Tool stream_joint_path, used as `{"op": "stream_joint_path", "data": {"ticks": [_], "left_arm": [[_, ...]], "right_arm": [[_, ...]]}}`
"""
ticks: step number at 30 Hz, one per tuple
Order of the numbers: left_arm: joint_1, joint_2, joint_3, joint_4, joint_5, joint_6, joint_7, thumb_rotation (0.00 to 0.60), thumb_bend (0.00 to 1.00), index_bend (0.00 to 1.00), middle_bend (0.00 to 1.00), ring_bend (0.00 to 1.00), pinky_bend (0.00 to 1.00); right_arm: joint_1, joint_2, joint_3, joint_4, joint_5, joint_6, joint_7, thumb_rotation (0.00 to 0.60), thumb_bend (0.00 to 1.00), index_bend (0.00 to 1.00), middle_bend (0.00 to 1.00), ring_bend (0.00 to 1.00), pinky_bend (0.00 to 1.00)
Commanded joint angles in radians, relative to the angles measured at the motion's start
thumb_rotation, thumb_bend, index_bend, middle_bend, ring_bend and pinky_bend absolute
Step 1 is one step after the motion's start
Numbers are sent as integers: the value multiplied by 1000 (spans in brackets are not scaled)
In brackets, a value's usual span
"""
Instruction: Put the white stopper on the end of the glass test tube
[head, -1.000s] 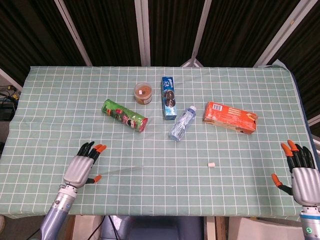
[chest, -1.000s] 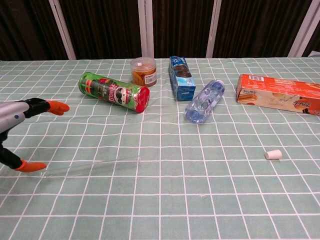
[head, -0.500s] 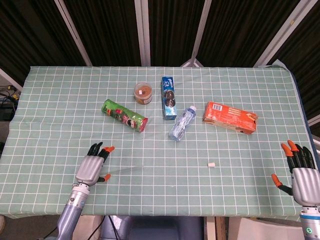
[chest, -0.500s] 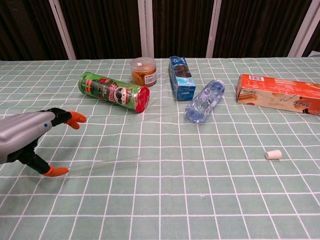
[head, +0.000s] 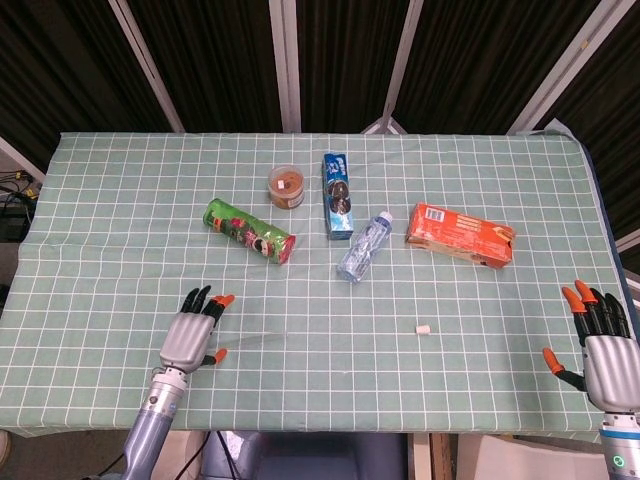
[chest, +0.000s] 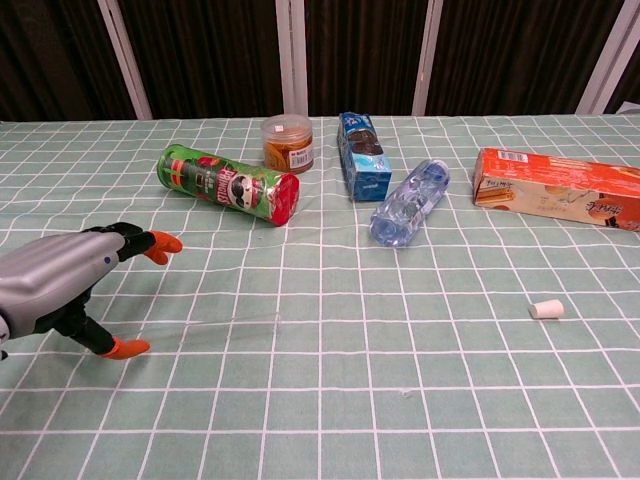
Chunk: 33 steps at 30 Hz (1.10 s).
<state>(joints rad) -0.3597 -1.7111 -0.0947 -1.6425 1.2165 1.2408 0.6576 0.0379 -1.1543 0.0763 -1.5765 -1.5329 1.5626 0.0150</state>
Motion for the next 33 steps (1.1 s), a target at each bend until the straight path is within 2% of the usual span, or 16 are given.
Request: {"op": "stream_joint_path", "data": {"ticks": [1, 10, 20, 23, 25, 30, 33], "left_arm": [[-2, -2, -3, 13, -10, 1, -2, 600, 279, 162, 188, 0, 0], [-9, 7, -15, 53, -19, 9, -17, 600, 318, 164, 189, 0, 0], [-31, 19, -61, 91, -26, 23, -44, 600, 334, 167, 189, 0, 0], [-35, 27, -65, 76, -32, 20, -53, 600, 334, 198, 255, 18, 0], [-37, 33, -63, 60, -27, 23, -49, 600, 333, 244, 337, 54, 0], [-37, 28, -55, 20, -32, 42, -17, 600, 328, 344, 463, 89, 0], [-40, 18, -53, 3, -42, 48, 7, 600, 327, 372, 476, 89, 0]], "right_arm": [[0, 0, -1, 1, -2, 1, 0, 600, 307, 0, 0, 0, 0], [0, -2, -1, 1, -6, 4, -1, 600, 307, 0, 0, 0, 0], [0, -2, -1, 0, -4, 1, -1, 600, 307, 0, 0, 0, 0], [1, -1, -1, 0, -5, 1, 1, 600, 307, 0, 0, 0, 0], [1, -2, 0, 1, -5, 1, 0, 600, 307, 0, 0, 0, 0], [1, -1, -1, 0, -5, 0, -2, 600, 307, 0, 0, 0, 0], [1, 0, -1, 0, -4, 0, -1, 600, 307, 0, 0, 0, 0]]}}
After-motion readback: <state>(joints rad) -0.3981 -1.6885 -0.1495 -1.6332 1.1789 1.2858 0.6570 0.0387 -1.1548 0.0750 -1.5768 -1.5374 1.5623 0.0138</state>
